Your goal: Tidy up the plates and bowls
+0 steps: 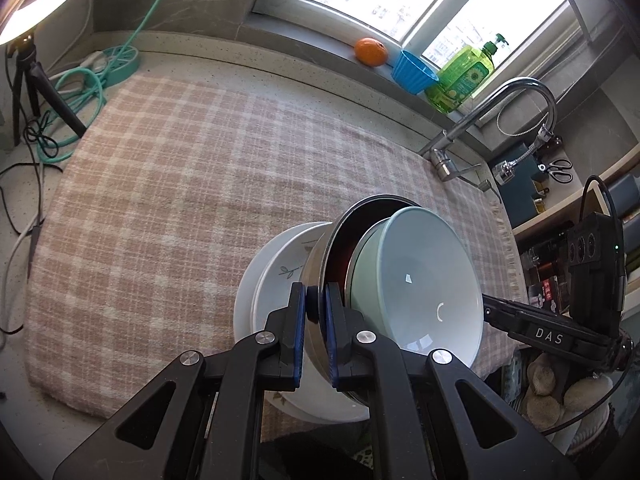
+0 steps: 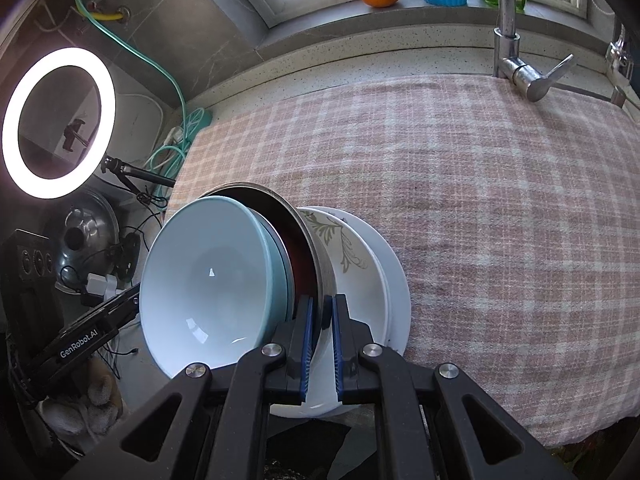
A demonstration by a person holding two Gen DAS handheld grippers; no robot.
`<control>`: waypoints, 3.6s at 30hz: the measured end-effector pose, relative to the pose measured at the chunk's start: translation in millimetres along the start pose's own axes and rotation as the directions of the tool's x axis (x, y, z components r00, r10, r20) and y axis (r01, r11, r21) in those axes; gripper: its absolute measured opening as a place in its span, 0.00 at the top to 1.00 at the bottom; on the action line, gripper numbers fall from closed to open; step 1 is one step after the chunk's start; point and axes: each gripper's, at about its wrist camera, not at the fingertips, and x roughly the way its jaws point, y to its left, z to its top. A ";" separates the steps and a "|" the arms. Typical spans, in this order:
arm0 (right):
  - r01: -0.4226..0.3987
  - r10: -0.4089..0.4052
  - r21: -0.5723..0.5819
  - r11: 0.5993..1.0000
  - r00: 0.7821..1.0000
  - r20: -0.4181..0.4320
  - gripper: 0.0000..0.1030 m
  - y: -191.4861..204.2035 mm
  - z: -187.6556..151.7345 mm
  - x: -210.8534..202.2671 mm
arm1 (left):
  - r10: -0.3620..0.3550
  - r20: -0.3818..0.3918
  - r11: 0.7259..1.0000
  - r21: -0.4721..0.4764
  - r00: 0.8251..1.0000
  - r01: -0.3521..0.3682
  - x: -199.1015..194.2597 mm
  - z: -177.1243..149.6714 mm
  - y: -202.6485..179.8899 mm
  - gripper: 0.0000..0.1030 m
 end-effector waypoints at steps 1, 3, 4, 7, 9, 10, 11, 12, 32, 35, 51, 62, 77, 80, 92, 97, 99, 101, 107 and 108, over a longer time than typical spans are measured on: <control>0.000 0.000 0.003 1.000 1.000 -0.002 0.92 -1.4 -1.0 0.4 | -0.001 -0.004 1.000 0.001 1.000 0.001 1.2 -0.4 -0.4 0.92; 0.001 -0.001 0.009 1.000 1.000 -0.006 0.92 -3.6 -2.7 1.7 | -0.001 -0.011 1.000 0.002 1.000 0.001 2.8 -1.2 -1.0 0.93; 0.001 -0.001 0.012 1.000 1.000 -0.009 0.92 -4.7 -3.8 2.3 | -0.001 -0.013 1.000 0.002 1.000 0.001 3.4 -1.4 -1.0 0.93; 0.000 0.000 0.019 1.000 1.000 -0.014 0.92 -6.8 -6.6 3.9 | 0.001 -0.019 1.000 0.005 1.000 -0.001 5.4 -1.9 -2.2 0.93; -0.001 0.001 0.023 1.000 1.000 -0.016 0.92 -8.1 -7.7 5.0 | 0.004 -0.022 1.000 0.007 1.000 -0.004 6.4 -1.9 -2.8 0.93; -0.001 0.001 0.023 1.000 1.000 -0.017 0.92 -8.2 -8.1 5.4 | 0.005 -0.023 1.000 0.008 1.000 -0.005 6.9 -2.0 -3.0 0.93; -0.001 0.002 0.022 1.000 1.000 -0.018 0.92 -8.4 -8.1 5.9 | 0.006 -0.025 1.000 0.007 1.000 -0.006 7.5 -2.1 -2.8 0.93; -0.002 0.002 0.024 1.000 1.000 -0.020 0.92 -9.0 -8.3 6.5 | 0.007 -0.028 1.000 0.006 1.000 -0.007 8.3 -2.2 -2.5 0.93; -0.004 0.005 0.028 1.000 1.000 -0.031 0.92 -8.5 -7.8 12.5 | 0.017 -0.044 1.000 0.002 0.999 -0.017 14.1 -1.0 2.9 0.93; -0.007 0.008 0.032 0.999 0.999 -0.033 0.91 -8.7 -6.5 13.2 | 0.020 -0.045 1.000 0.001 0.999 -0.020 15.7 -0.4 2.7 0.93; -0.004 0.006 0.030 1.000 0.999 -0.044 0.90 -6.0 -8.9 10.8 | 0.012 -0.052 1.000 -0.008 0.999 -0.012 20.2 2.6 5.7 0.93; -0.010 0.012 0.041 0.999 0.999 -0.039 0.90 -7.8 -10.2 10.4 | 0.011 -0.054 1.000 0.015 0.998 -0.010 21.1 4.0 4.5 0.93; 0.048 -0.049 0.029 0.998 0.999 0.008 0.82 -2.4 -15.6 6.5 | 0.068 -0.003 0.993 0.092 0.998 -0.067 1.8 0.4 3.6 0.81; 0.062 -0.063 0.026 0.998 0.998 0.022 0.82 -1.1 -17.8 4.5 | 0.102 0.028 0.989 0.109 0.994 -0.105 -4.7 0.7 4.7 0.81; 0.061 -0.063 0.025 0.998 0.994 0.084 0.74 -0.4 -22.4 -12.1 | 0.171 0.075 0.983 0.055 0.982 -0.175 -19.8 -4.0 28.1 0.80; 0.100 -0.097 -0.010 0.995 0.979 0.177 0.70 6.4 -30.7 -33.6 | 0.197 0.127 0.974 0.083 0.972 -0.209 -36.6 -10.5 20.8 0.79; 0.124 -0.114 -0.031 0.992 0.970 0.213 0.67 10.9 -35.4 -39.8 | 0.197 0.148 0.973 0.093 0.969 -0.212 -42.6 -13.2 13.7 0.73; 0.151 -0.135 -0.051 0.987 0.962 0.236 0.66 15.7 -39.7 -44.6 | 0.190 0.165 0.974 0.092 0.968 -0.207 -48.1 -16.9 5.7 0.71; 0.235 -0.187 -0.108 0.966 0.923 0.337 0.45 32.5 -54.9 -62.1 | 0.200 0.238 0.964 0.124 0.950 -0.234 -59.6 -26.1 -19.5 0.46; 0.253 -0.198 -0.115 0.961 0.913 0.356 0.43 35.1 -57.0 -64.7 | 0.207 0.252 0.961 0.131 0.945 -0.245 -60.8 -27.3 -23.3 0.43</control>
